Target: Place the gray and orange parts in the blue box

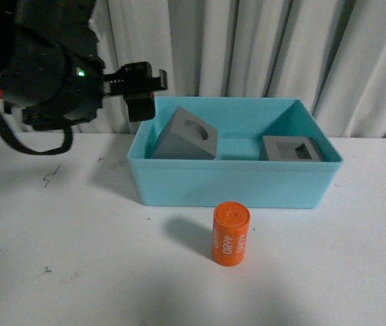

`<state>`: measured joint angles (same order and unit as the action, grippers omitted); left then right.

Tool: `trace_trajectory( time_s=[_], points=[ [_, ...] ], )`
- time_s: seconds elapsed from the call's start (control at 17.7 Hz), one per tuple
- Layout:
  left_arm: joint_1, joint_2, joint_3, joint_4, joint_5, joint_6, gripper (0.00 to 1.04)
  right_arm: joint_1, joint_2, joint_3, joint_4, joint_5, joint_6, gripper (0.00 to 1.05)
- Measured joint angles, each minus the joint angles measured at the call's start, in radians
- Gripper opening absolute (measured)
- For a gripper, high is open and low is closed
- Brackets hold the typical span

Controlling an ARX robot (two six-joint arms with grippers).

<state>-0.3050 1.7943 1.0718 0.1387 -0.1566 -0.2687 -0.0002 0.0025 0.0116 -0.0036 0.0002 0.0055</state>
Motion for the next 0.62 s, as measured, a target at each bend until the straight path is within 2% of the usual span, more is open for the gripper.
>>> trace_trajectory(
  time_s=[0.11,0.28,0.39,0.62],
  points=[
    [0.03,-0.199,-0.156,-0.032,0.042,-0.068,0.99,0.0,0.0,0.0,0.0,0.0,0.0,0.98],
    [0.059,-0.533,-0.401,-0.15,0.057,-0.168,0.98,0.0,0.0,0.0,0.0,0.0,0.0,0.98],
    [0.09,-0.751,-0.548,-0.279,0.022,-0.277,0.98,0.0,0.0,0.0,0.0,0.0,0.0,0.98],
    [0.067,-1.08,-0.651,-0.469,-0.057,-0.435,0.98,0.0,0.0,0.0,0.0,0.0,0.0,0.98]
  ],
)
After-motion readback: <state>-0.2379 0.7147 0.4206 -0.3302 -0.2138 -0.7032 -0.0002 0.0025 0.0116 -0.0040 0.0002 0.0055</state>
